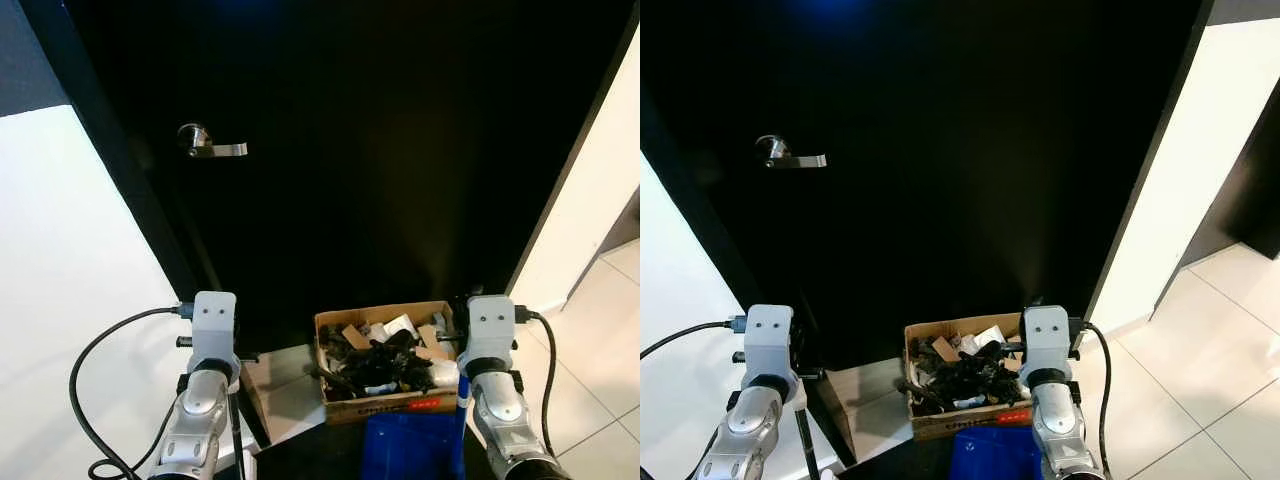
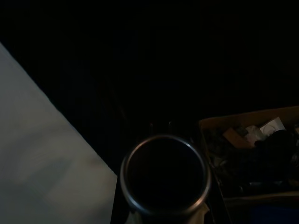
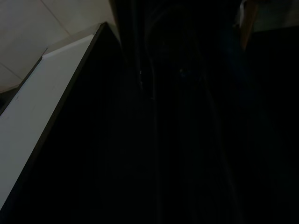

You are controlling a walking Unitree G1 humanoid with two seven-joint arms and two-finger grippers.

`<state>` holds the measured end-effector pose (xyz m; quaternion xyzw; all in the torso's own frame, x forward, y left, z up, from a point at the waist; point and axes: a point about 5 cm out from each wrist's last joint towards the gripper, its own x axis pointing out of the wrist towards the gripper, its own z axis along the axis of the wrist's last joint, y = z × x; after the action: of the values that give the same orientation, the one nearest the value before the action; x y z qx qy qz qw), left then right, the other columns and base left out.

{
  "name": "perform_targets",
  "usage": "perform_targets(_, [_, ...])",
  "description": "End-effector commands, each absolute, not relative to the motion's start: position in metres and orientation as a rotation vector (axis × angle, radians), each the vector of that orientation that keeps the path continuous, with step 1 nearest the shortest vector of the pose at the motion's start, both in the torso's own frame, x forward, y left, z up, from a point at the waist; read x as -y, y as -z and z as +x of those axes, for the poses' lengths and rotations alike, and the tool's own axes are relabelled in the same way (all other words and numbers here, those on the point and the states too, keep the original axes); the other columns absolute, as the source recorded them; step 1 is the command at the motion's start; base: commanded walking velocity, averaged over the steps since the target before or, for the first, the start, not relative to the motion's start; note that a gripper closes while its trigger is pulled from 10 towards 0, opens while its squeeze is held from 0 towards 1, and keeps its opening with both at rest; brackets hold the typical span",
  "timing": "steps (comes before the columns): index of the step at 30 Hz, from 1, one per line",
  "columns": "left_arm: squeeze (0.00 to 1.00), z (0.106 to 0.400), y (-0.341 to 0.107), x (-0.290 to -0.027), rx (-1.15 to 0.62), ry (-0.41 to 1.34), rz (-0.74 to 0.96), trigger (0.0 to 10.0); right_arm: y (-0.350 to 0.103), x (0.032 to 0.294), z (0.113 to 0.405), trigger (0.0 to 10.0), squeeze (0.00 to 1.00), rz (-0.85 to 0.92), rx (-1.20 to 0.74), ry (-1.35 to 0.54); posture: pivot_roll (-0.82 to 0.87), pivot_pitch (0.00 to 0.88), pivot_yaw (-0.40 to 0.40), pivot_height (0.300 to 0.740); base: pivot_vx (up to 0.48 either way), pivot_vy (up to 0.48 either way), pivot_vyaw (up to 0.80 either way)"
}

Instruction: Sweep floor

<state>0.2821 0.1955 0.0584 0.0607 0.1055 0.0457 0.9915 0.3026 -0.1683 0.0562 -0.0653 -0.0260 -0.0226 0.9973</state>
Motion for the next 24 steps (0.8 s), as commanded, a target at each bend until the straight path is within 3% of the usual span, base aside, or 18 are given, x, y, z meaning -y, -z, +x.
perform_targets(1, [0.0,0.279,-0.057,-0.202,-0.223,-0.109,0.14,10.0,-0.059,0.164,0.305,10.0,0.0,-0.123,0.062,0.034,0.02,0.022,0.052,0.74,0.0,0.0,0.0])
perform_targets(24, [0.0,0.268,-0.048,-0.201,-0.254,-0.146,0.121,10.0,-0.053,0.157,0.304,10.0,0.0,-0.132,0.027,-0.006,0.05,0.033,0.03,0.74,0.0,0.0,0.0])
